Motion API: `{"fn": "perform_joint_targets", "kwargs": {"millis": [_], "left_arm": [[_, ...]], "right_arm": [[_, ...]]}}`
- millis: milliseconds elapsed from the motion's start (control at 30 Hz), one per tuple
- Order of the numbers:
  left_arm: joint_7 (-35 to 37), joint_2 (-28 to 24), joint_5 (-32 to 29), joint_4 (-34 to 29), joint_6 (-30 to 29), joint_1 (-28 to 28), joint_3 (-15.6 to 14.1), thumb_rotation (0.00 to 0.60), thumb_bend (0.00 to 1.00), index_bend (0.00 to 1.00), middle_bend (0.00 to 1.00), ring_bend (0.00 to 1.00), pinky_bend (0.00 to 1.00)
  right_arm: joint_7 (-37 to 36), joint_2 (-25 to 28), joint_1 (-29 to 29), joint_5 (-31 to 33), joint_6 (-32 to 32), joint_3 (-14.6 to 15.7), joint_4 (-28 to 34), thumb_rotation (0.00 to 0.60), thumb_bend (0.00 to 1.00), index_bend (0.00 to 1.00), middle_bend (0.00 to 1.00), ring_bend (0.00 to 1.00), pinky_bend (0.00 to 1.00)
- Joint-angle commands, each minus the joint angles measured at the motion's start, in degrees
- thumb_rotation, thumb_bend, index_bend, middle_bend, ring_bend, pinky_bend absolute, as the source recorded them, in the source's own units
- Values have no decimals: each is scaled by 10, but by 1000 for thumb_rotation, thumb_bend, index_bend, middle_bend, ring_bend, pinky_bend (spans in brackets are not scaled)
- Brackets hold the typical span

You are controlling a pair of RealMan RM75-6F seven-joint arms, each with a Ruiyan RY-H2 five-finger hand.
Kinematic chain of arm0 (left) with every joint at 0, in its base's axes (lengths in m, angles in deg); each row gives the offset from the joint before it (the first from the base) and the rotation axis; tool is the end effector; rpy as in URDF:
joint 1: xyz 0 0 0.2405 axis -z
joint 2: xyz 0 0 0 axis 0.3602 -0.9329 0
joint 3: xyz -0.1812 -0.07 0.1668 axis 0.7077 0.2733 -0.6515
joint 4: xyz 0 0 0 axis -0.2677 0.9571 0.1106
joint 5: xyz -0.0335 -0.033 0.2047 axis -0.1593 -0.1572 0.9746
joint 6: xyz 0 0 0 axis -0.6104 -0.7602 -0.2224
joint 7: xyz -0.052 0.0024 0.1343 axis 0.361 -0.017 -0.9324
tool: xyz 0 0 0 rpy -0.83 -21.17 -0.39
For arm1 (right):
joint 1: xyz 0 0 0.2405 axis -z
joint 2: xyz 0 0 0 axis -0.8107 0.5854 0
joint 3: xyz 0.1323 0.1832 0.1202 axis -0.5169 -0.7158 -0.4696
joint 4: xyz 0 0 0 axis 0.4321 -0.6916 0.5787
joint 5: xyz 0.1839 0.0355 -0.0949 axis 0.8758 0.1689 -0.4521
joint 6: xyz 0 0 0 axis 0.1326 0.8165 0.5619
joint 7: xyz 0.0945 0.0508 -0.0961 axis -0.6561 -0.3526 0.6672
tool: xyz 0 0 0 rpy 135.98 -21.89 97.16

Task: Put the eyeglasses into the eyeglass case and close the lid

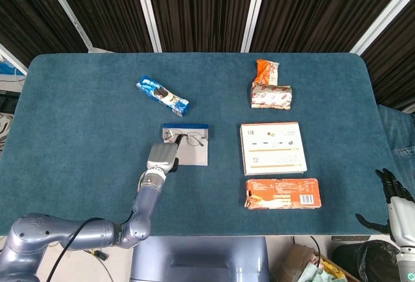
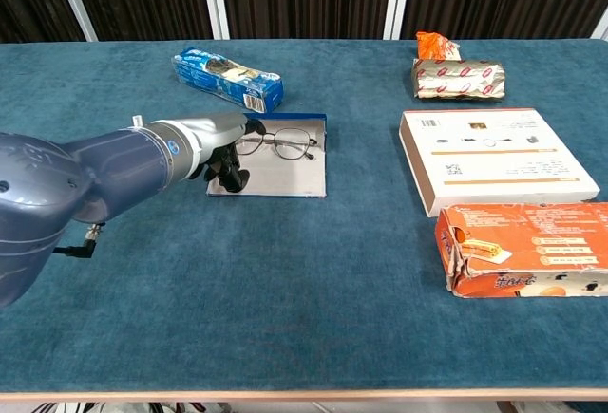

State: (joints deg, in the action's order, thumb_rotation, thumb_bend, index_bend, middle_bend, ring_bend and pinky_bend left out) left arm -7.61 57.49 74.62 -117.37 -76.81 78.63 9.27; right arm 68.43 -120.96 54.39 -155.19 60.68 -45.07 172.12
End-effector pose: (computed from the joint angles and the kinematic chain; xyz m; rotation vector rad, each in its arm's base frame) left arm -0.0811 0.3496 -0.1000 -1.7390 -1.1976 -0.6084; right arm -0.3186 -0.1531 0.1715 1.1571 -1.1700 0.8398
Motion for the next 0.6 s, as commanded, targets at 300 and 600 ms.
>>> {"fn": "perform_joint_targets", "kwargs": {"millis": [300,600], "left_arm": [[-3,11,-6,13,1,8,2,600,559,0,808,750,780],[-6,21,-12,28,3,14,7,600,559,0,808,751,780]], "right_arm": [[-1,0,0,0,-1,0,0,600,240,79,38,124,161],[-2,1,0,0,0,0,0,600,243,79,38,124,161]]}}
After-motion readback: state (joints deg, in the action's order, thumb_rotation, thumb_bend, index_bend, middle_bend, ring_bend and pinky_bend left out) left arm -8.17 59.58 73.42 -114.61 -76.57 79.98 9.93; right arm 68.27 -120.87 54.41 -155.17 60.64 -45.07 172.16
